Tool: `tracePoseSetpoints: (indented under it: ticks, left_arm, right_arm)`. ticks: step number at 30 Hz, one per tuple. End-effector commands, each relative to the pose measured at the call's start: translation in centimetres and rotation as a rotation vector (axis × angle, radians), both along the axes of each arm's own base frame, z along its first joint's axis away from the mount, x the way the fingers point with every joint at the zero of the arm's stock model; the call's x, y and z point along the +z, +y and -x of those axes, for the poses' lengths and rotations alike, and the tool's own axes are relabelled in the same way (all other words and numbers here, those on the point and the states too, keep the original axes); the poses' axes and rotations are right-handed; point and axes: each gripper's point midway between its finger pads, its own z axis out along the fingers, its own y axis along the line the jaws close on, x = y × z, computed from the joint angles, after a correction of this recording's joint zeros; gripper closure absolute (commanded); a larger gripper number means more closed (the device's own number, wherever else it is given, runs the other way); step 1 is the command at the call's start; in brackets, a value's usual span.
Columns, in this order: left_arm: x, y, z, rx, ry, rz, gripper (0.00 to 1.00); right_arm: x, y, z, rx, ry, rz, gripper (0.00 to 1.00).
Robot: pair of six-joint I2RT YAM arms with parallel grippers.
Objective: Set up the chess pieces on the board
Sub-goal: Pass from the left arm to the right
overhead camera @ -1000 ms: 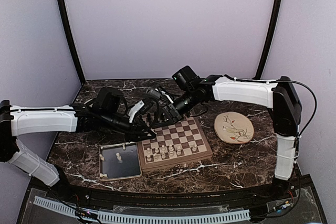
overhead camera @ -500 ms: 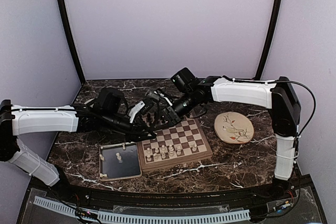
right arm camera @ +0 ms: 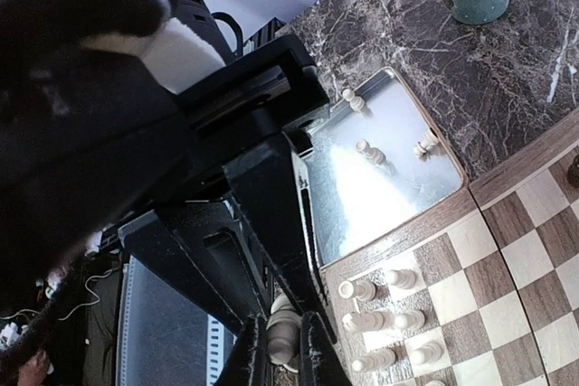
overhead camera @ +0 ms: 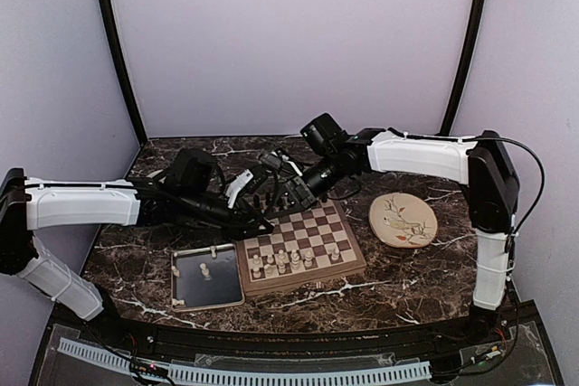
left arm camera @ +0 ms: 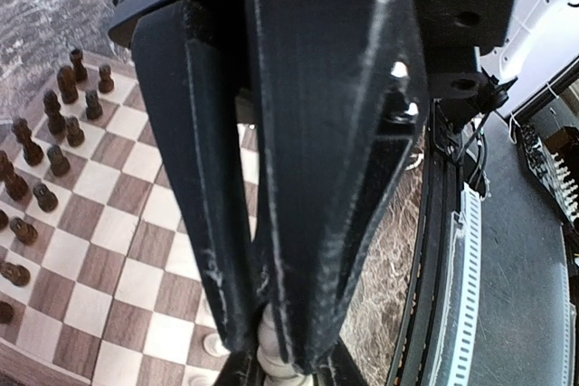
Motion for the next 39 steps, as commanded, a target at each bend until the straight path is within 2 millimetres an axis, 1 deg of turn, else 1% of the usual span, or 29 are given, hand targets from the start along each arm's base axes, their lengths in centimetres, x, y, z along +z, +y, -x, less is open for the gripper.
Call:
tracePoseSetpoints:
  ticks: [1,3,6,10,13,16,20,23,27,31,34,36,39]
  left_arm:
    - [-1.0,0.3,0.4,-0.012,0.007,-0.043,0.86]
    - [-1.1,0.2,0.4,-0.015,0.007,-0.045,0.86]
    - [-1.4,0.1,0.1,-0.009,0.008,-0.053,0.86]
    - [-2.2,-0.1,-0.8,0.033,0.020,-0.073,0.86]
    - [-3.3,0.0,-1.7,0.072,0.027,-0.107,0.85]
    - [-4.4,-0.1,-2.3,0.087,0.032,-0.135,0.84]
    - [-6.5,-0.5,-2.7,0.084,0.057,-0.184,0.81]
    - [-8.6,-0.5,-3.1,0.089,0.075,-0.245,0.79]
    - [-9.9,-0.4,-3.8,0.104,0.069,-0.303,0.71]
    - [-10.5,-0.3,-4.6,0.131,0.049,-0.326,0.70]
    - [-10.7,-0.4,-4.8,0.133,0.048,-0.333,0.70]
    - [-10.4,-0.5,-4.9,0.135,0.044,-0.328,0.69]
    - [-9.8,-0.5,-5.1,0.141,0.029,-0.319,0.69]
  right_arm:
    - [5.0,-0.6,-1.8,-0.003,-0.008,-0.157,0.98]
    - [5.3,-0.8,-2.1,-0.006,0.011,-0.171,0.98]
    - [5.2,-0.9,-2.1,-0.007,0.022,-0.176,0.98]
    - [4.2,-0.9,-2.3,-0.025,0.022,-0.157,0.98]
    - [2.8,-1.2,-2.9,-0.060,-0.009,-0.119,0.99]
    - [1.0,-1.7,-3.8,-0.101,-0.030,-0.074,0.99]
    - [-1.6,-2.7,-5.0,-0.139,-0.010,-0.030,0.99]
    - [-3.1,-3.4,-5.7,-0.159,0.000,-0.008,0.99]
    - [-4.3,-4.0,-6.4,-0.179,0.009,0.010,0.99]
    - [-5.6,-4.4,-6.7,-0.197,0.023,0.035,0.99]
    - [-6.5,-4.8,-6.7,-0.198,0.037,0.051,0.99]
    - [-6.6,-5.1,-6.9,-0.203,0.037,0.051,0.99]
    - [-5.7,-5.6,-7.6,-0.222,0.012,0.041,0.99]
